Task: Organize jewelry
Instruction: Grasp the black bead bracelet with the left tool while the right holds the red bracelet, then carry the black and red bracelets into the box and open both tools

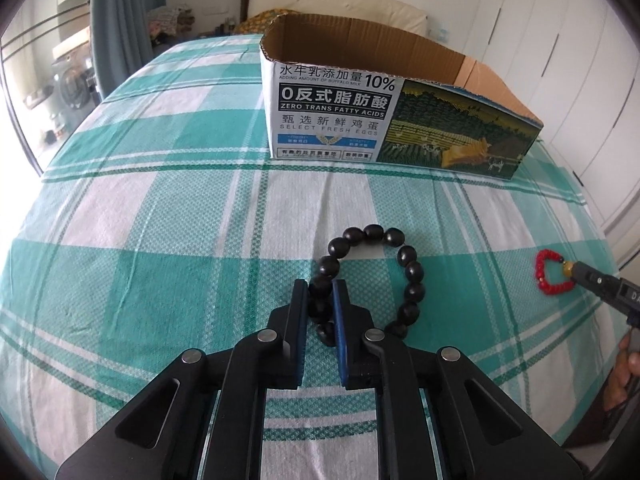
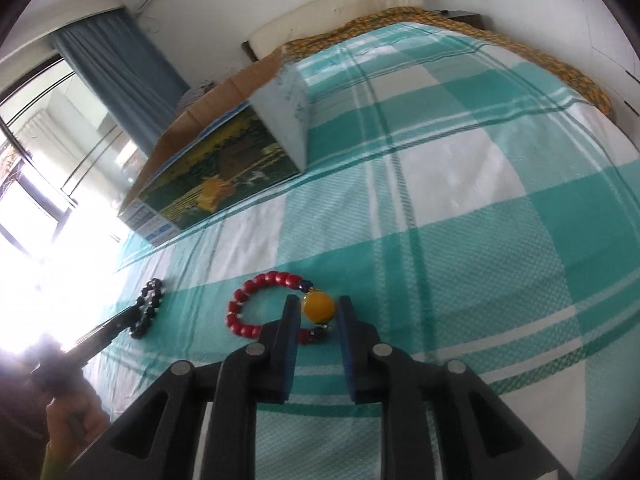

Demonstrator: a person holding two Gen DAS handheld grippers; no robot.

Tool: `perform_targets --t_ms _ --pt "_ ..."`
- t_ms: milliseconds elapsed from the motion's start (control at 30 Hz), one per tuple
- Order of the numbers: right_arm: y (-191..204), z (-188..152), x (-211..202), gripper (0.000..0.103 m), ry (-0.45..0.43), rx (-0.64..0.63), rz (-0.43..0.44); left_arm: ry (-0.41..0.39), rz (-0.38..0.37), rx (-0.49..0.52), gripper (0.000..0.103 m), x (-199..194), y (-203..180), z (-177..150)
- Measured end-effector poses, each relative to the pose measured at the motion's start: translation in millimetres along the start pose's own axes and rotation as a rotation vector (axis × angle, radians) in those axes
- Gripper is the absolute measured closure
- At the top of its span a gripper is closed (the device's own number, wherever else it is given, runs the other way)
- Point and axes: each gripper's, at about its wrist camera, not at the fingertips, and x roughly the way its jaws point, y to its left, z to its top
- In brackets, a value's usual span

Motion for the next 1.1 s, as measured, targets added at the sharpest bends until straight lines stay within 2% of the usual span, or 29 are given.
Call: perform_targets --t_ms 133,333,400,667,833,933,1100 --pt "17 -2 4 0.083 -0.008 -0.144 -0.087 -0.012 0.015 0.012 0.092 3 0 1" --pt "48 -7 17 0.083 -0.019 -0.384 -0.282 -0.031 0.044 0.043 0.092 4 -5 0" --pt "54 -7 21 0.083 -0.015 -0.423 -0.318 -0.034 0.054 0.051 0.092 5 -6 0" --pt "49 -4 16 0.086 -0.001 -0.370 -0.287 -0.031 0.062 0.052 0.092 6 -7 2" --pt "54 -9 5 0.086 -0.026 -0.354 -0.259 -0.032 0.056 0.050 0.093 6 -7 2" --pt "60 -6 -9 0.086 -0.059 -0.347 -0.227 -0.027 0.001 0.013 0.093 -2 2 6" --pt "79 11 -41 0.086 -0.122 -0.356 -0.163 -0.069 -0.112 -0.047 0.093 -43 16 29"
